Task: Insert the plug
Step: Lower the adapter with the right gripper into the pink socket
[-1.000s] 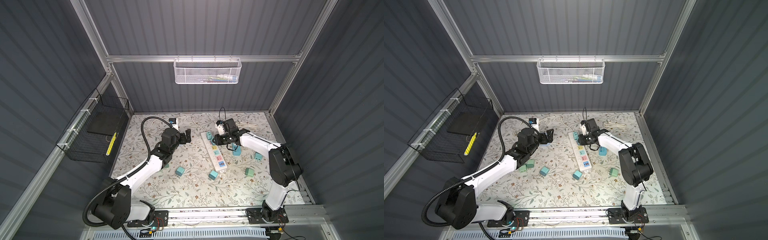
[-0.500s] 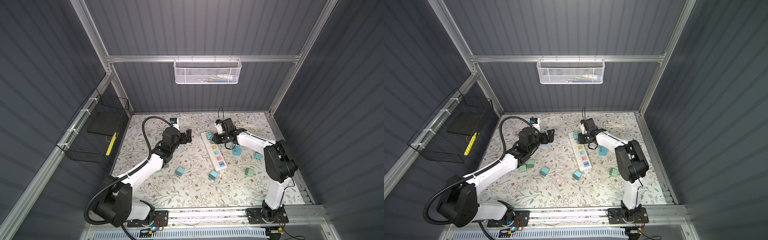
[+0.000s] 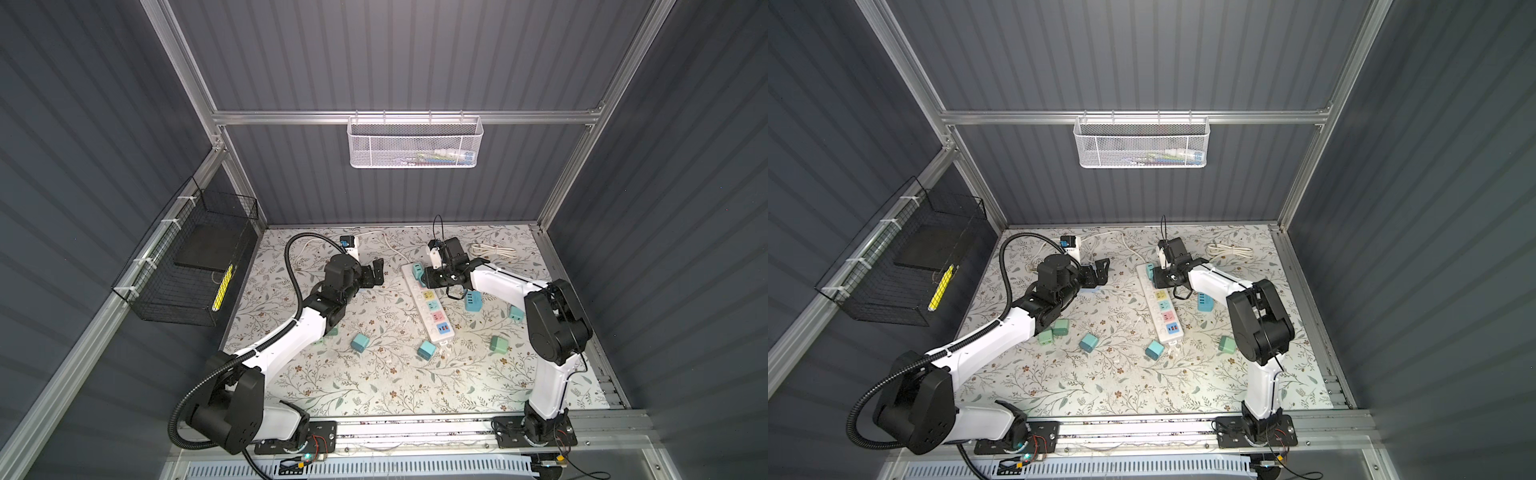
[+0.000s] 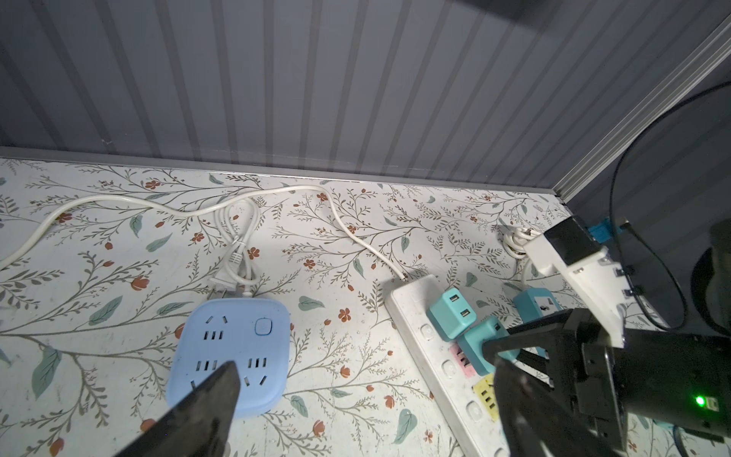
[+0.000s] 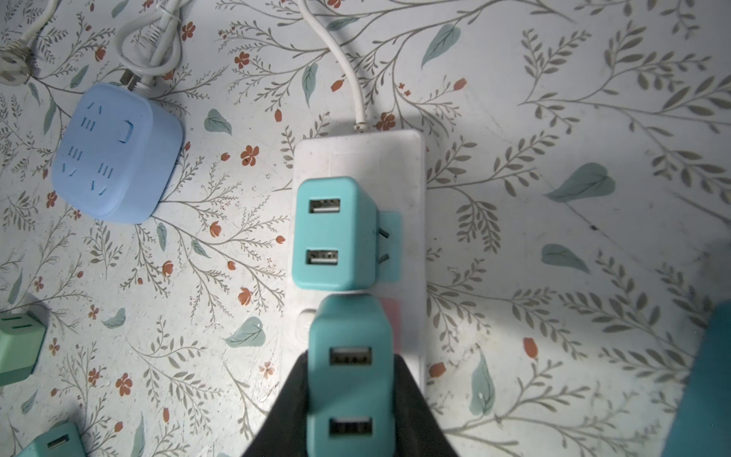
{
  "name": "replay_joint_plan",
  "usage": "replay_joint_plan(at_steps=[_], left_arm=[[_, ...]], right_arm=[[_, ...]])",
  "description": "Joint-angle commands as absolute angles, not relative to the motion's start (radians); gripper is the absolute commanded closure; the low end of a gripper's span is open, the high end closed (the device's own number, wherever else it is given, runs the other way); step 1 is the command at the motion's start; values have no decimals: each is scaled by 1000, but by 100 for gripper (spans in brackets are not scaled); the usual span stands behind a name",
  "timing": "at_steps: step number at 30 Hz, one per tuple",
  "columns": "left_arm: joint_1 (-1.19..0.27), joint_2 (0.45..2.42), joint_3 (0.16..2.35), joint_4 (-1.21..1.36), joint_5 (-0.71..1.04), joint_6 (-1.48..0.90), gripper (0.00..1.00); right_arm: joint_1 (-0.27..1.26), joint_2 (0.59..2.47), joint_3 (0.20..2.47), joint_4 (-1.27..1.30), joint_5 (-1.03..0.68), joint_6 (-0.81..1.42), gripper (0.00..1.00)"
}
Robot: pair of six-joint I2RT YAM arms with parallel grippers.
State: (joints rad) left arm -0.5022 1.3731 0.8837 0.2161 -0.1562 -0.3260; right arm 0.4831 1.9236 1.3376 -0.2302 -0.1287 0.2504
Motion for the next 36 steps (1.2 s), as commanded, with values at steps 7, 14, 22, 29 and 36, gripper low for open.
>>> replay_joint_plan(at_steps=[7,14,22,29,36], left_arm=[[-505,1371,910,209,-138,-327,0],[-505,1367,910,207,-142,-326,0],[-505,1357,908,209,-147,-322,0],[-505,1352,906,209,-149,-320,0],[-505,1348,904,207,-156,-313,0]], right_arm=[[497,1945,1333,-272,-11,270,86],[556,1982,1394,-350,91,243,86],[596,2004,1376,-379,175,243,86],[598,2039,1380,-413,166,244,86],[608,2080,1360,-437,158,273,87]])
